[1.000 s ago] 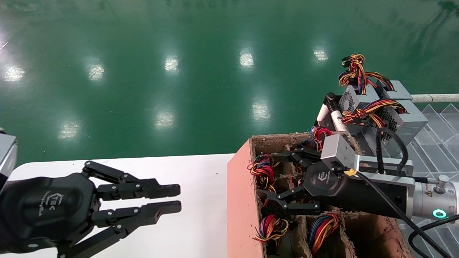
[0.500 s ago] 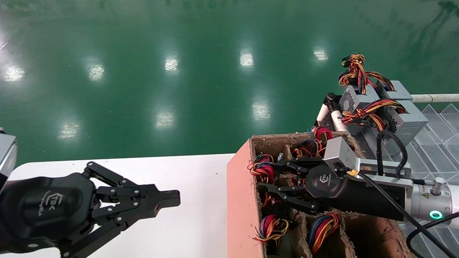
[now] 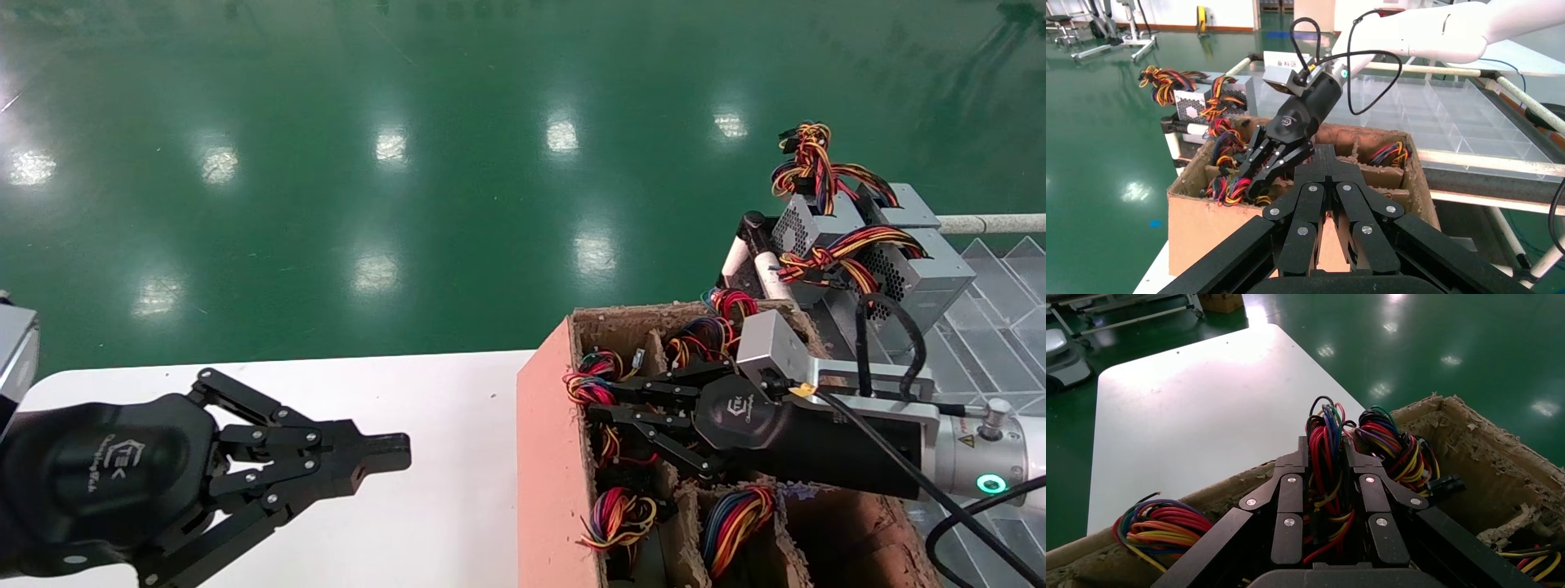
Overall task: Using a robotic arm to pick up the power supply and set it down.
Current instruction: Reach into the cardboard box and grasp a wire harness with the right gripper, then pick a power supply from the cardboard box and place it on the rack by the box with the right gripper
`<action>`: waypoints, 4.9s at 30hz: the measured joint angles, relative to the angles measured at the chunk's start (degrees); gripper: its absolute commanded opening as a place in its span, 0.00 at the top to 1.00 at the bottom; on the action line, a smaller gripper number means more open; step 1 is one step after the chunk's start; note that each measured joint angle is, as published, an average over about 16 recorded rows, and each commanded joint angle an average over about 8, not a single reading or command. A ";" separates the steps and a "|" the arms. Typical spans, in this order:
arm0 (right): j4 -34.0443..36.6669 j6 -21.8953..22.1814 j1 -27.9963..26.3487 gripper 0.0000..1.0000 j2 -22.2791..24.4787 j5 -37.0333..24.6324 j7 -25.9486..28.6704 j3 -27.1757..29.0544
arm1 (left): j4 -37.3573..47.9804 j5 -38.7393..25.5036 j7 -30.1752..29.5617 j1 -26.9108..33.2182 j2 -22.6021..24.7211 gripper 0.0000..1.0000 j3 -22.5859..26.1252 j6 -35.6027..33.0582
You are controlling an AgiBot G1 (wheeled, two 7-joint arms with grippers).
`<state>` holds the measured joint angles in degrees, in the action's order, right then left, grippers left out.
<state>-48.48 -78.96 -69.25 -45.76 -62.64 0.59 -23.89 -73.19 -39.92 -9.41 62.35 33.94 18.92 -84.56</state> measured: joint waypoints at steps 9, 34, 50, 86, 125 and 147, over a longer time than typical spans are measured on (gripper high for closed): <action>-3.99 -0.26 0.83 1.00 2.32 2.18 1.73 1.42 | 0.00 0.01 0.01 0.00 -0.01 1.00 0.01 0.01; -23.38 1.65 -5.15 1.00 14.89 12.80 7.50 12.32 | 0.00 0.03 0.03 0.01 -0.02 1.00 0.05 0.02; -22.88 4.21 -14.06 1.00 22.55 11.30 7.06 17.34 | 0.00 0.05 0.04 0.02 -0.03 1.00 0.07 0.03; 7.58 -2.34 0.75 1.00 28.42 11.20 -4.00 19.26 | 0.00 0.09 0.06 0.03 -0.05 1.00 0.13 0.05; 32.85 -0.36 -24.37 1.00 8.56 -5.38 -18.32 8.48 | 0.00 0.12 0.09 0.04 -0.07 1.00 0.18 0.07; 40.51 -4.62 -27.89 0.00 9.30 -6.89 -20.94 7.38 | 0.00 0.14 0.11 0.05 -0.08 1.00 0.21 0.09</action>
<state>-7.97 -83.58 -97.14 -36.45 -69.53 -20.35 -16.51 -73.19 -39.77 -9.30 62.40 33.86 19.14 -84.47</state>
